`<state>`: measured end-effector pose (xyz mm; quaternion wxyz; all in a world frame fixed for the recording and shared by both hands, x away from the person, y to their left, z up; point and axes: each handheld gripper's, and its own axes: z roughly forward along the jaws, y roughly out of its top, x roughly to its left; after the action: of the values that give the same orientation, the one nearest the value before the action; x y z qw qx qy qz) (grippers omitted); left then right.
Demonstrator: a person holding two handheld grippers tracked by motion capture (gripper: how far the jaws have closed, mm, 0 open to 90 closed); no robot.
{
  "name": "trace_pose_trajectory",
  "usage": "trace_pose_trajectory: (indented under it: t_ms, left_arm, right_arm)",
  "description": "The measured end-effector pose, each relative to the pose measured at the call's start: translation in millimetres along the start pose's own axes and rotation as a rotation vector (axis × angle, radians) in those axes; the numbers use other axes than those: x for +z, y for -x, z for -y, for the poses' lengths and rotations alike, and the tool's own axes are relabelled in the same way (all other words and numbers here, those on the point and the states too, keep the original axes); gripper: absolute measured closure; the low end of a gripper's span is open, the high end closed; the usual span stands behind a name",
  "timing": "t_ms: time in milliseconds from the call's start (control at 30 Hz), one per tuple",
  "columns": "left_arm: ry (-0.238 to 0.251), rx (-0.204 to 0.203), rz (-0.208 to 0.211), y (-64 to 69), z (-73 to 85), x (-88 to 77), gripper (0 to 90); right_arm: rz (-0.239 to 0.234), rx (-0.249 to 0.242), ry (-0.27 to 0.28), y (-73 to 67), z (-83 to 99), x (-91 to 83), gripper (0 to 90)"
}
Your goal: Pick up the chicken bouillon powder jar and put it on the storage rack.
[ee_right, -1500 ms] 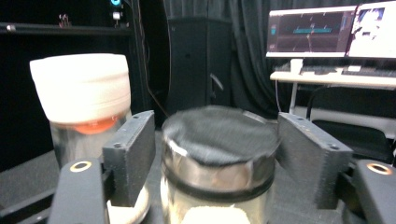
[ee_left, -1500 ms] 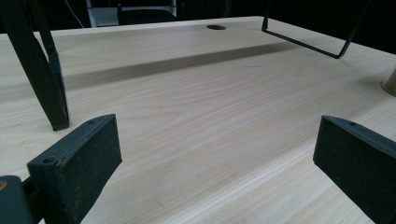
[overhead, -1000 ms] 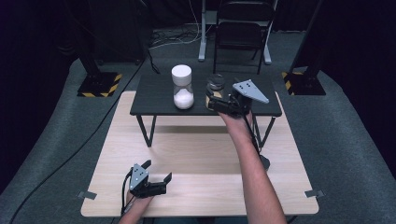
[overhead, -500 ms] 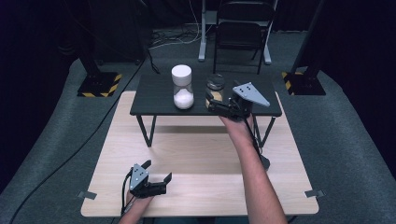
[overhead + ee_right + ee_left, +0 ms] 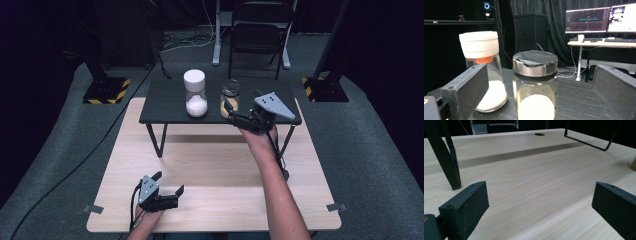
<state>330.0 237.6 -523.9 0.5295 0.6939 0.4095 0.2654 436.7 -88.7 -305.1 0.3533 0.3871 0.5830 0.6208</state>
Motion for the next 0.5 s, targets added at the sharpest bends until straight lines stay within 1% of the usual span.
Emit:
trace_pose_trajectory:
  t_ms: [233,500]
  left_arm:
    - [-0.001,0.002,-0.001,0.2,0.0,0.1,0.4]
    - [-0.004,0.002,-0.002,0.1,-0.1,0.3,0.4]
  right_arm:
    - [0.004,0.005,0.000,4.9,1.0,-10.1,0.1]
    - [-0.009,-0.011,0.005,6.3,4.8,-27.1,0.1]
